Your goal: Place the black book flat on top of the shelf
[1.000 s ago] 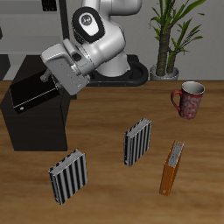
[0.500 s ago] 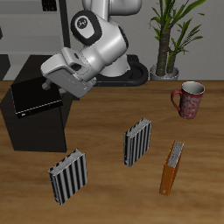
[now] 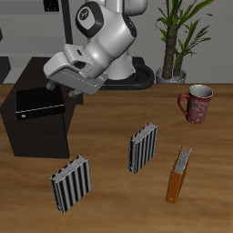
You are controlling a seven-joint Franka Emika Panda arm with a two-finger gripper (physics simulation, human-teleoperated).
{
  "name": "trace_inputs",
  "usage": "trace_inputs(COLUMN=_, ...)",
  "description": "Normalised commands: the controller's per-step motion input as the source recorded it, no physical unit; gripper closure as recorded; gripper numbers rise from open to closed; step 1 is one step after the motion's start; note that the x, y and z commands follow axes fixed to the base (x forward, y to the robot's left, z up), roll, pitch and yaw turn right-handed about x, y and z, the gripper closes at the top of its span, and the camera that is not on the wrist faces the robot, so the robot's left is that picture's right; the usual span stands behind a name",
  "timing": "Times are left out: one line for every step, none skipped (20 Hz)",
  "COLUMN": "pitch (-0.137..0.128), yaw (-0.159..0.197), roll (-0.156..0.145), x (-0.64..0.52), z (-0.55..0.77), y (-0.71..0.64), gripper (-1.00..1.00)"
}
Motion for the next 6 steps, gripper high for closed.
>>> trace_inputs(pitch=-0.064, yaw=-0.042, roll=0.114, x=0.20, z=0.19, y=0.36, gripper=-1.00)
trace_inputs(pitch=0.057, yaw=-0.111, roll=0.183, x=0.05, z=0.01, y=0.28, gripper=-1.00)
trace_inputs(pitch=0.026, yaw=-0.017, roll=0.070, x=0.06, z=0.02, y=0.13, gripper=-1.00)
trace_inputs(pitch=0.000, yaw=0.000, roll=0.000, x=0.05, z=-0.01, y=0.05, gripper=-1.00)
trace_inputs(pitch=-0.095, yaw=-0.113, roll=0.357, x=-0.36, z=0.21, y=0.66, gripper=-1.00)
trace_inputs(pitch=0.007, yaw=-0.060, roll=0.230, x=-0.25, z=0.09, y=0.40, gripper=-1.00)
